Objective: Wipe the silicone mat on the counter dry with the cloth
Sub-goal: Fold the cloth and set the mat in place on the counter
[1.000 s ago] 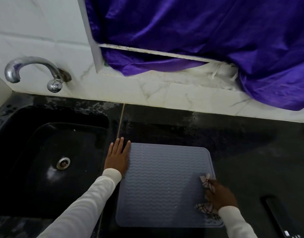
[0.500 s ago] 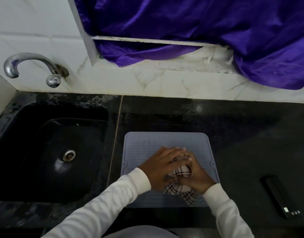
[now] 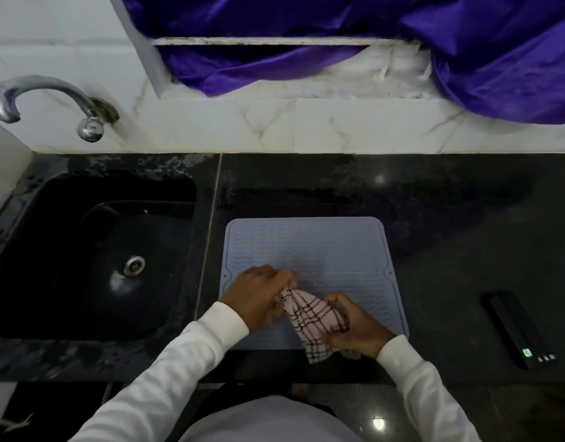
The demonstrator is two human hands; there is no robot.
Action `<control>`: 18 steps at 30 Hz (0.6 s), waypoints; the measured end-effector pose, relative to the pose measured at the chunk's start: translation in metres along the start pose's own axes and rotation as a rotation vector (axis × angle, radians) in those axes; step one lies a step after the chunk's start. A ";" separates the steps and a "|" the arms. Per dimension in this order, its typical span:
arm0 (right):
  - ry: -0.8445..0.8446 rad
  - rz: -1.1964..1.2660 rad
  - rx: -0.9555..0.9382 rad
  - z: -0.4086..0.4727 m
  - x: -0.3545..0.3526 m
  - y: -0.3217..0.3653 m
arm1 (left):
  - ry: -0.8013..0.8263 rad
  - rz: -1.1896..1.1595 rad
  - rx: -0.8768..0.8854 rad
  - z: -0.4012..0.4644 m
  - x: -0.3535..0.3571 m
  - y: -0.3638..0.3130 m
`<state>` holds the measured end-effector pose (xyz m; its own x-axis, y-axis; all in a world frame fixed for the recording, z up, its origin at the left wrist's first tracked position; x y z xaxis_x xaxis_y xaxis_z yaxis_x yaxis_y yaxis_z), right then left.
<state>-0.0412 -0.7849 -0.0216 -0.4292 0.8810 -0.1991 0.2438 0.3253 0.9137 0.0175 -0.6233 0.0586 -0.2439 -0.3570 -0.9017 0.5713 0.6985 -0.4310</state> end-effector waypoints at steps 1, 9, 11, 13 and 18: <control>0.007 0.000 -0.002 -0.004 0.002 0.000 | 0.002 -0.007 -0.048 -0.009 -0.003 0.005; 0.047 -0.293 -0.189 -0.018 0.043 0.006 | -0.032 0.005 -0.122 -0.100 0.025 0.013; 0.079 -0.478 -0.236 -0.023 0.052 0.002 | -0.032 0.032 -0.121 -0.119 0.042 0.013; 0.117 -0.611 -0.321 -0.028 0.063 0.000 | -0.041 0.057 -0.107 -0.132 0.056 0.013; 0.002 -0.882 -0.457 -0.032 0.072 -0.007 | -0.050 0.075 -0.160 -0.149 0.079 0.025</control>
<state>-0.1015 -0.7352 -0.0314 -0.2970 0.3871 -0.8729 -0.5217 0.6998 0.4879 -0.1044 -0.5418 -0.0281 -0.1635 -0.3275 -0.9306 0.4538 0.8126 -0.3657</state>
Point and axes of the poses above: each hand's wrist, its own z-axis towards the middle knuckle, its own x-axis out of the palm, y = z × x, the point moved 9 cm from there along z, towards the middle knuckle, and after that the axes turned 7 degrees about -x, right-handed, at the moved point
